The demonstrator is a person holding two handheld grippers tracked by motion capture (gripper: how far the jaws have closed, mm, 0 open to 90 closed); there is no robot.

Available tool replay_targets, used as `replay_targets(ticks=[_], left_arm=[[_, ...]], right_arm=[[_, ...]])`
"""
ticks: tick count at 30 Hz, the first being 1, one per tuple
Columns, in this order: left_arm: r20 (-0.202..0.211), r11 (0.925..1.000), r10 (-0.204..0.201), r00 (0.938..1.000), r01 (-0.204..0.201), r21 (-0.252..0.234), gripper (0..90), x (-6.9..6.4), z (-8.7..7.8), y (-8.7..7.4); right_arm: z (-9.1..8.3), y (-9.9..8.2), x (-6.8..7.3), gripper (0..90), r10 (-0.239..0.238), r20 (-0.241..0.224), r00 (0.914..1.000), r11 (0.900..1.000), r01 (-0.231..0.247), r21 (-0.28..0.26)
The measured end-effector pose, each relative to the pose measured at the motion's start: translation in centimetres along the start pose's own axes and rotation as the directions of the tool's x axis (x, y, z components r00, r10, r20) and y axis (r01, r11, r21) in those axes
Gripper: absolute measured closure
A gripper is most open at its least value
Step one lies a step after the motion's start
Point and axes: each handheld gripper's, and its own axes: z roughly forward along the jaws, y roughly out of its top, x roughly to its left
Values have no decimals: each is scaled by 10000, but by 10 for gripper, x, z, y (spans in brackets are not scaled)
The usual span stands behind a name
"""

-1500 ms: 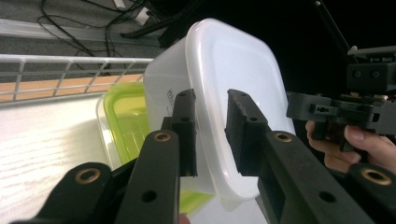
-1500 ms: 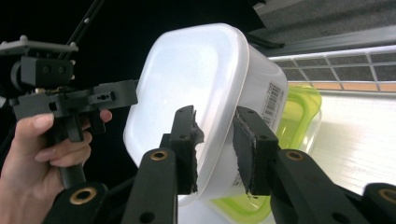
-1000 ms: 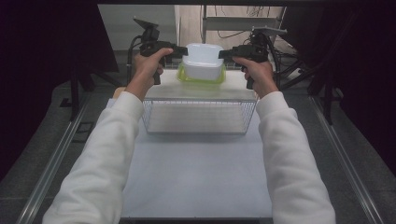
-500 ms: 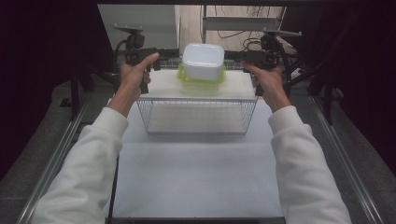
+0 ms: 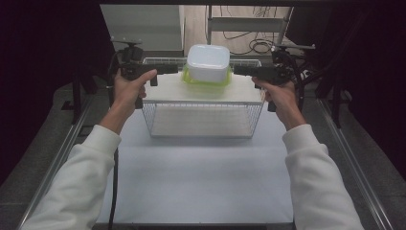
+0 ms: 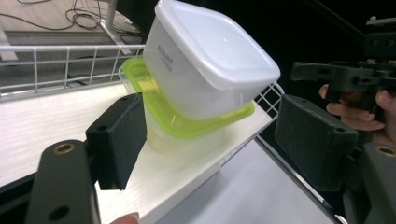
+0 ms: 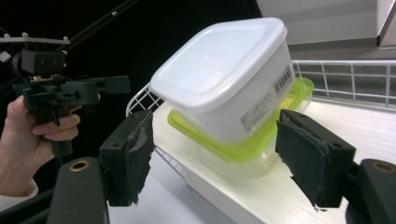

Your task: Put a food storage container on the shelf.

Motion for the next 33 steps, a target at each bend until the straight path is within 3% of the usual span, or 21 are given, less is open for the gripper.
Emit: replay_targets(ticks=[7,13,16,17,18,19,20,21,22,24,25,26,27,28,29,30,33], left_arm=[[-14,9990,433,9991,-433,83,229,-11,-17,-26],[-6,9955,851,9964,-850,414,219,-24,-30,-62],[-40,9928,1035,9946,-1031,603,217,-28,-39,-82],[-98,9908,1156,9933,-1145,728,214,-30,-46,-97],[-98,9908,1156,9933,-1145,728,213,-30,-46,-97],[-123,9911,1110,9937,-1098,755,211,-29,-52,-114],[-123,9911,1110,9937,-1098,755,207,-29,-52,-114],[-256,9903,1141,9931,-1116,822,207,-27,-57,-132],[-256,9903,1141,9931,-1116,822,206,-27,-57,-132],[-413,9874,1205,9919,-1154,1087,199,-24,-59,-150],[-591,9867,1139,9917,-1060,1234,199,-20,-59,-167],[-591,9867,1139,9917,-1060,1234,199,-20,-59,-167],[-614,9853,1116,9919,-1024,1370,196,-18,-59,-175],[-654,9839,1094,9918,-988,1488,196,-16,-59,-183],[-742,9827,1108,9911,-981,1570,196,-15,-58,-191],[-828,9810,1117,9903,-966,1682,196,-13,-58,-198],[-985,9762,1140,9886,-930,1960,195,-7,-54,-218]], right_arm=[[-23,-23,9,240,-692,172,9975,9976,693,-27],[-36,-48,17,236,-1149,312,9929,9934,1147,80],[-46,-65,23,226,-1741,688,9823,9845,1720,349],[-55,-78,24,223,-1952,883,9768,9805,1924,393],[-55,-78,24,223,-1952,883,9768,9805,1924,393],[-62,-94,24,216,-1940,852,9773,9808,1913,387],[-62,-94,24,216,-1940,852,9773,9808,1913,387],[-69,-110,23,214,-1940,921,9767,9807,1907,437],[-69,-110,23,214,-1940,921,9767,9807,1907,437],[-75,-137,19,214,-1943,1065,9751,9803,1890,579],[-76,-146,17,213,-1954,1111,9744,9795,1883,714],[-76,-146,17,213,-1954,1111,9744,9795,1883,714],[-76,-164,12,212,-1951,1268,9726,9783,1838,954],[-76,-164,12,212,-1951,1268,9726,9783,1838,954],[-77,-181,5,209,-1829,1350,9738,9786,1672,1197],[-77,-181,5,209,-1829,1350,9738,9786,1672,1197],[-76,-210,-8,205,-1365,1482,9795,9817,1136,1531]])
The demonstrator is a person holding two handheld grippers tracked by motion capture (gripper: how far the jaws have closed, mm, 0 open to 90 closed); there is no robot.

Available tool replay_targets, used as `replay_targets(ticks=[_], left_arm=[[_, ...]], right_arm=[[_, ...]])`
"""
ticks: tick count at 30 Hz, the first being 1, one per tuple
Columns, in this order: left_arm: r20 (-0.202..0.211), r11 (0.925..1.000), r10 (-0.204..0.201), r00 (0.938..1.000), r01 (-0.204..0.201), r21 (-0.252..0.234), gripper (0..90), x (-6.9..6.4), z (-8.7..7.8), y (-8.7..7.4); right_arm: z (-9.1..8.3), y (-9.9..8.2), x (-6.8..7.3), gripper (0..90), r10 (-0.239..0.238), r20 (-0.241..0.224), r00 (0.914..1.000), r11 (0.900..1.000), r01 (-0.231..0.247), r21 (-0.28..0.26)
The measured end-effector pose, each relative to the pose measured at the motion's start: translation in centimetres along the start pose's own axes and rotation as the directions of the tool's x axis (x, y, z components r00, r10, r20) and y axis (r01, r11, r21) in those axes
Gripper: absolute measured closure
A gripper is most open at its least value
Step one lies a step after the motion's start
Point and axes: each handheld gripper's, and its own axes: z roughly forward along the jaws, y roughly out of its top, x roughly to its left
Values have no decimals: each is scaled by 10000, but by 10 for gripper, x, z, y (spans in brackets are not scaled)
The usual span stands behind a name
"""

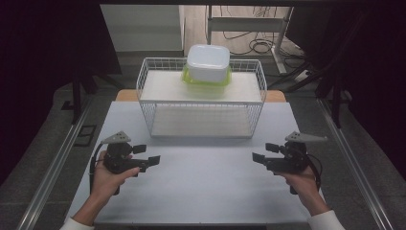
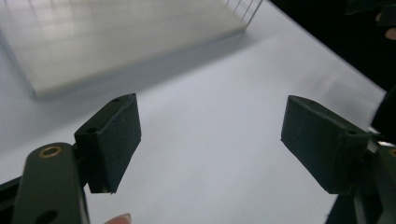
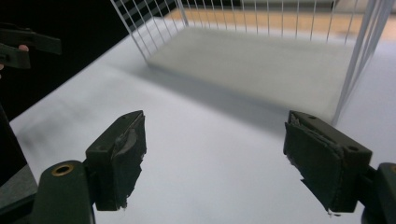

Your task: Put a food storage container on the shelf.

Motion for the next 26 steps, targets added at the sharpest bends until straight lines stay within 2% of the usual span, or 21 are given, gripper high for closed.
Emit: replay_targets(ticks=[1,5,6,11,15,18,21,26], left_arm=[[-53,9999,-33,10000,33,105,195,1,3,-5],[-96,9985,-235,9997,239,496,196,7,13,-20],[-184,9984,-242,9995,251,515,194,7,14,-21],[-580,9996,-208,9981,219,191,199,8,13,-23],[-731,9986,-159,9972,195,488,202,10,17,-29],[-810,9977,-108,9967,162,660,200,11,19,-32],[-783,9976,-157,9968,208,656,199,12,20,-33],[-911,9982,-29,9958,84,602,193,11,20,-34]], right_arm=[[0,0,0,205,0,0,10000,10000,0,0],[7,-19,-7,205,188,119,9998,9994,-191,288],[10,-26,-9,204,195,200,9996,9989,-204,430],[17,-32,-10,204,232,334,9992,9980,-251,581],[24,-37,-12,201,45,588,9983,9956,-100,935],[23,-39,-13,201,49,674,9977,9962,-107,860],[21,-39,-14,201,133,761,9970,9975,-184,678],[19,-40,-13,183,6,856,9963,9990,-44,441]])
